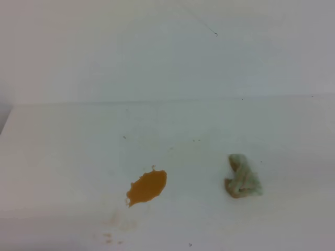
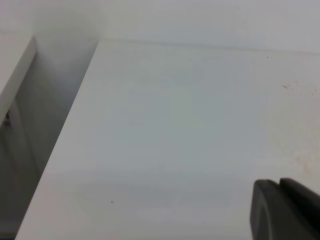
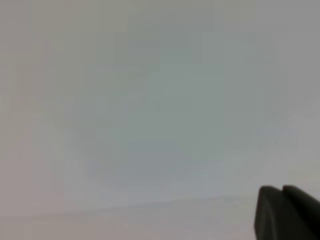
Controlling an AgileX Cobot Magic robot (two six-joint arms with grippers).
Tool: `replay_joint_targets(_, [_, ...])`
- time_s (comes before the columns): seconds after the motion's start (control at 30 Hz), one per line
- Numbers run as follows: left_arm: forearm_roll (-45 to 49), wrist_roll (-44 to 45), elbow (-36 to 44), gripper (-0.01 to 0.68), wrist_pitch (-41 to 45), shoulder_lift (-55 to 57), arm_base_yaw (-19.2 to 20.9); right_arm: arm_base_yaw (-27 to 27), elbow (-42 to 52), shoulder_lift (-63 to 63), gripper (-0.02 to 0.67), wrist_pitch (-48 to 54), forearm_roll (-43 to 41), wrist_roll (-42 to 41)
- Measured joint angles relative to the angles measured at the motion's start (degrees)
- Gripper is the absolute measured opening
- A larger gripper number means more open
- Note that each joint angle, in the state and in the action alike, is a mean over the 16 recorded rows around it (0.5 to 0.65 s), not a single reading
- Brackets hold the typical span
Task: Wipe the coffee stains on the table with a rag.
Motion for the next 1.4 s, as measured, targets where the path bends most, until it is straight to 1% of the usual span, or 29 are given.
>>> replay_joint_targets(0.13, [0.0, 0.0, 0.0, -0.003, 0.0, 0.0, 0.0, 0.0, -7.3, 7.5, 0.0, 4.2, 2.2, -3.7])
replay_joint_targets(0.3, [0.0, 0.0, 0.0, -0.003, 0.0, 0.0, 0.0, 0.0, -14.3, 16.4, 0.0, 7.2, 8.2, -9.3])
replay_joint_targets(0.47, [0.0, 0.0, 0.0, -0.003, 0.0, 0.0, 0.0, 0.0, -18.3, 24.5, 0.0, 9.7, 16.1, -16.7])
replay_joint_targets(0.63, [0.0, 0.0, 0.0, -0.002, 0.0, 0.0, 0.0, 0.1, -21.0, 34.2, 0.0, 14.2, 23.8, -24.3])
replay_joint_targets(0.87, [0.0, 0.0, 0.0, -0.002, 0.0, 0.0, 0.0, 1.7, -27.5, 51.4, 0.019, 24.0, 28.6, -33.3])
replay_joint_targets(0.97, [0.0, 0.0, 0.0, -0.002, 0.0, 0.0, 0.0, 3.6, -31.5, 58.6, 0.051, 27.7, 28.9, -34.7])
replay_joint_targets(1.07, [0.0, 0.0, 0.0, -0.002, 0.0, 0.0, 0.0, 6.1, -35.6, 65.1, 0.099, 30.1, 28.1, -34.1])
replay_joint_targets(1.3, [0.0, 0.0, 0.0, -0.002, 0.0, 0.0, 0.0, 13.0, -44.1, 77.6, 0.238, 32.7, 23.0, -29.6])
replay_joint_targets(1.4, [0.0, 0.0, 0.0, -0.002, 0.0, 0.0, 0.0, 15.7, -46.7, 81.8, 0.287, 32.5, 19.9, -26.6])
